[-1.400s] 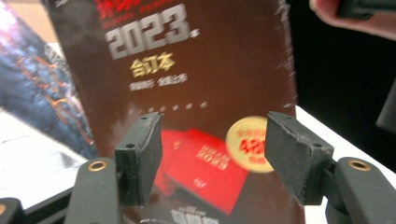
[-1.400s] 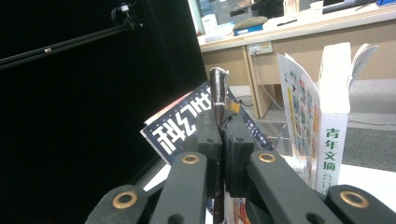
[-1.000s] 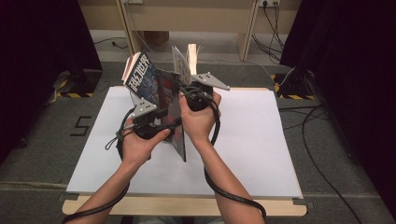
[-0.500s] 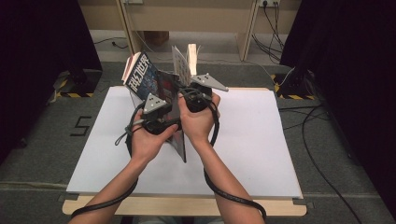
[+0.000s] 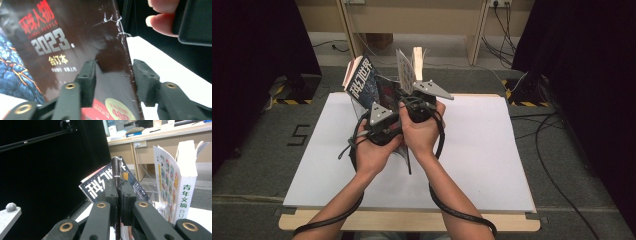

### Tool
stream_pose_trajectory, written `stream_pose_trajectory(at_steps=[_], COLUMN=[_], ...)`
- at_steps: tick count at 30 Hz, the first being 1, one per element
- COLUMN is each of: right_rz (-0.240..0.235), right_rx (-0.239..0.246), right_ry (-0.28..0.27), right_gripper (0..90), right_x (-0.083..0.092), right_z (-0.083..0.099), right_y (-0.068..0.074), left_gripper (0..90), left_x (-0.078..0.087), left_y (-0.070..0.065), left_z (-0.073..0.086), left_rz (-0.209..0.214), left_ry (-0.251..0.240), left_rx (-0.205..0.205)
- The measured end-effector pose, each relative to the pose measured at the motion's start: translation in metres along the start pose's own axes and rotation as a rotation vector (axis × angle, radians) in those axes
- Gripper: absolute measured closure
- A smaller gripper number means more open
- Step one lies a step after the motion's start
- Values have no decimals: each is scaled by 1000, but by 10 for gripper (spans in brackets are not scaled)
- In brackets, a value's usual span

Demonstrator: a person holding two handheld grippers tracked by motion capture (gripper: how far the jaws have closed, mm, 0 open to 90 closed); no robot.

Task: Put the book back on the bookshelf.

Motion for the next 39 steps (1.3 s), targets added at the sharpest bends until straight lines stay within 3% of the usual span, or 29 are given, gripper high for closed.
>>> stream_pose_trajectory(at_steps=[8, 12, 17, 22, 27, 39], right_rz=[-35, -63, -110, -158, -123, 36], right_rx=[4, 23, 47, 55, 58, 17], right_ry=[31, 36, 54, 23, 9, 36], right_gripper=[856, 788, 687, 576, 575, 577], right_x=[-2, -5, -7, 5, 23, 60], right_z=[5, 7, 10, 7, 13, 49], right_y=[10, 14, 19, 19, -3, -85], left_gripper=[781, 856, 870, 870, 870, 871], left_x=[16, 25, 31, 42, 57, 82], left_y=[12, 25, 41, 57, 66, 87], left_z=[10, 14, 20, 21, 19, 19], left_rz=[7, 0, 5, 3, 1, -25], left_ry=[-29, -36, -20, -51, -80, -144], left_rx=[67, 42, 58, 75, 61, 67])
Point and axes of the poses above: each handheld gripper's, and its own axes: x roughly backward along the jaws, z roughly out of its underside, y roughly to its left, the point moved 8 cm from there along -x, roughly forward along the jaws, and after that the axes turned 6 degrees about x, right-handed, at the moved point
